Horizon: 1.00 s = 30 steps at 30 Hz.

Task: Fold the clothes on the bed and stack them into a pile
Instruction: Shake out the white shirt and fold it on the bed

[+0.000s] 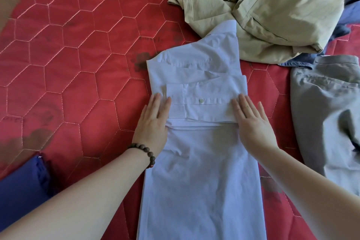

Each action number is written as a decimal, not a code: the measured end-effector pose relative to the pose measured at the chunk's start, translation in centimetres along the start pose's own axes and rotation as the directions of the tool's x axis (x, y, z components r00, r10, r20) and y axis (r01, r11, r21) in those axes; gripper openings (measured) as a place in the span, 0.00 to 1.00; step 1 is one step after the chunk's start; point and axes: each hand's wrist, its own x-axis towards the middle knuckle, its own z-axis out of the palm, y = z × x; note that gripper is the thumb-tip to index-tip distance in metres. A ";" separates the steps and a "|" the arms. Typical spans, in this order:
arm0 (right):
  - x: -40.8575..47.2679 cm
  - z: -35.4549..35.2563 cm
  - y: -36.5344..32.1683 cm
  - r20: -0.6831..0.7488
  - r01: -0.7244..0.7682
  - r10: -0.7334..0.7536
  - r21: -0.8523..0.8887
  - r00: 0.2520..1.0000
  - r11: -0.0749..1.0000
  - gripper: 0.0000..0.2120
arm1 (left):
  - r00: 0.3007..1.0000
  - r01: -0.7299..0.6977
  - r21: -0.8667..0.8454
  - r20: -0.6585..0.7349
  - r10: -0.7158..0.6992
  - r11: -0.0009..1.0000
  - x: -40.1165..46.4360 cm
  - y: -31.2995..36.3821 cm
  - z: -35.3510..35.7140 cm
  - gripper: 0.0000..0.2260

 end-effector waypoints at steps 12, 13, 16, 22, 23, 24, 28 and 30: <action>-1.7 1.0 0.2 0.073 0.051 -0.064 0.162 0.995 0.985 0.37 | 0.997 0.029 0.029 -0.068 -0.027 0.999 0.4 -0.2 -0.6 0.26; -1.5 1.0 0.1 0.067 0.036 -0.048 0.177 0.997 0.984 0.37 | 0.995 0.047 -0.015 -0.085 -0.048 0.999 0.4 -0.1 -0.6 0.26; -0.9 1.2 -0.8 0.041 0.011 -0.021 0.223 0.999 0.975 0.35 | 0.988 0.110 -0.123 -0.098 -0.123 0.986 0.0 0.1 -0.6 0.29; -0.5 1.3 -2.2 0.016 -0.002 -0.002 0.276 1.000 0.961 0.32 | 0.993 0.052 -0.106 -0.100 -0.062 0.993 0.0 0.4 -0.4 0.31; -0.6 1.3 -2.1 0.018 -0.009 0.004 0.274 1.000 0.962 0.33 | 0.992 0.067 -0.116 -0.100 -0.079 0.991 0.1 0.2 -0.6 0.32; -0.6 1.3 -2.0 0.022 -0.020 0.014 0.274 1.000 0.962 0.34 | 0.991 0.081 -0.122 -0.095 -0.093 0.989 0.0 0.0 -0.6 0.33; -0.7 1.2 -2.1 0.013 -0.060 0.059 0.312 0.998 0.948 0.36 | 0.988 0.116 -0.133 -0.088 -0.128 0.984 -0.3 -0.7 -0.6 0.32; -0.7 1.3 -2.5 -0.011 -0.039 0.045 0.332 0.999 0.942 0.36 | 0.994 0.028 -0.052 -0.107 -0.033 0.998 -0.3 -0.5 -0.7 0.33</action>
